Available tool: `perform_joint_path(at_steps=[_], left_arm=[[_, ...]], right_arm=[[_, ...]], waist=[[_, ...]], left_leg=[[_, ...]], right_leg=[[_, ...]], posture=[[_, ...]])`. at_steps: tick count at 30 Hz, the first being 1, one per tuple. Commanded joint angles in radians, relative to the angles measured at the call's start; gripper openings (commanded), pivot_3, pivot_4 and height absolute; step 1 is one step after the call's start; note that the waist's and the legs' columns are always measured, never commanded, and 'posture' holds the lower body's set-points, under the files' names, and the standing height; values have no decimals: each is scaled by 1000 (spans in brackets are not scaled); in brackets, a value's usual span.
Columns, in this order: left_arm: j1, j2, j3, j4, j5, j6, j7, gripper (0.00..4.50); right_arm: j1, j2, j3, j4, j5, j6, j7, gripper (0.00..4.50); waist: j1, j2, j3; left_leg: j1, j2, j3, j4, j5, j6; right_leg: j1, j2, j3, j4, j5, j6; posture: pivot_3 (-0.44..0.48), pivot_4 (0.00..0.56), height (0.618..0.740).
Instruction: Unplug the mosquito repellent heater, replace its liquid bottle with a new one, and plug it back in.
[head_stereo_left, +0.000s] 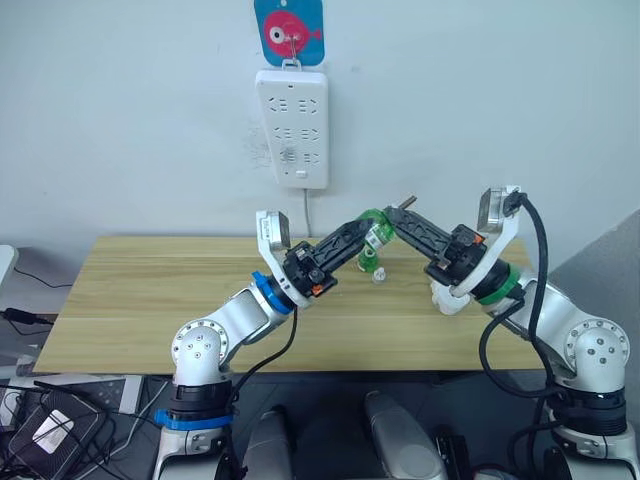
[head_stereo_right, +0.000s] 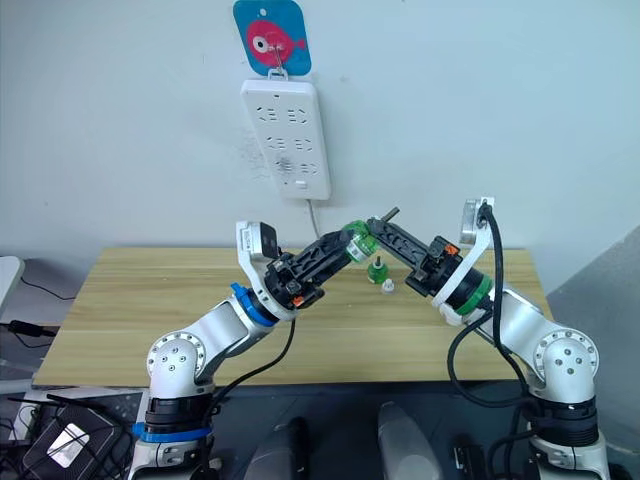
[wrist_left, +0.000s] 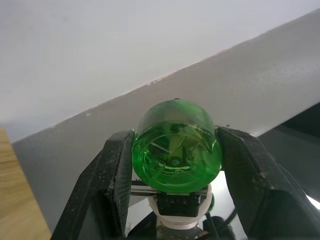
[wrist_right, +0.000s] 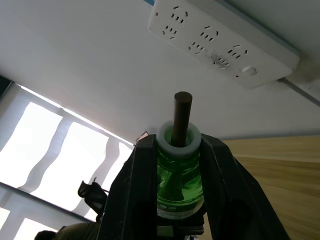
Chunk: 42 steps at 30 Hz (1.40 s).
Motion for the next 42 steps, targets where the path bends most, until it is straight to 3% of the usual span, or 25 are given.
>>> perform_joint_path(at_steps=[1,7,13,20,42], left_arm=[[-2,-4,-18,-18,2,4,-14,2308],[5,-2,-29,-31,22,4,-24,2299],[6,21,-23,-11,-66,43,14,2299],[9,32,-42,-53,-4,18,8,4437],[43,-9,-25,-68,-58,-28,57,4470]], right_arm=[[-9,-18,18,-58,42,-3,3,801],[-21,-33,36,-59,60,-13,-5,801],[-25,-43,44,-58,56,-22,-3,801],[-21,-47,56,-59,38,-32,2,801],[-16,-51,57,-47,33,-45,7,801]], waist=[[0,0,0],[0,0,0],[1,0,0],[1,0,0],[2,0,0]], left_leg=[[0,0,0,0,0,0],[0,0,0,-1,0,0],[0,0,0,-1,0,0],[-1,0,0,-1,0,0],[-1,0,0,-1,0,0]], right_leg=[[0,0,0,0,0,0],[0,0,0,-2,0,0],[0,0,0,-2,0,0],[0,0,1,-3,0,0],[0,0,1,-3,0,0]], posture=[[-258,198,740],[-255,199,740],[-251,198,740],[-248,196,740],[-247,193,740]])
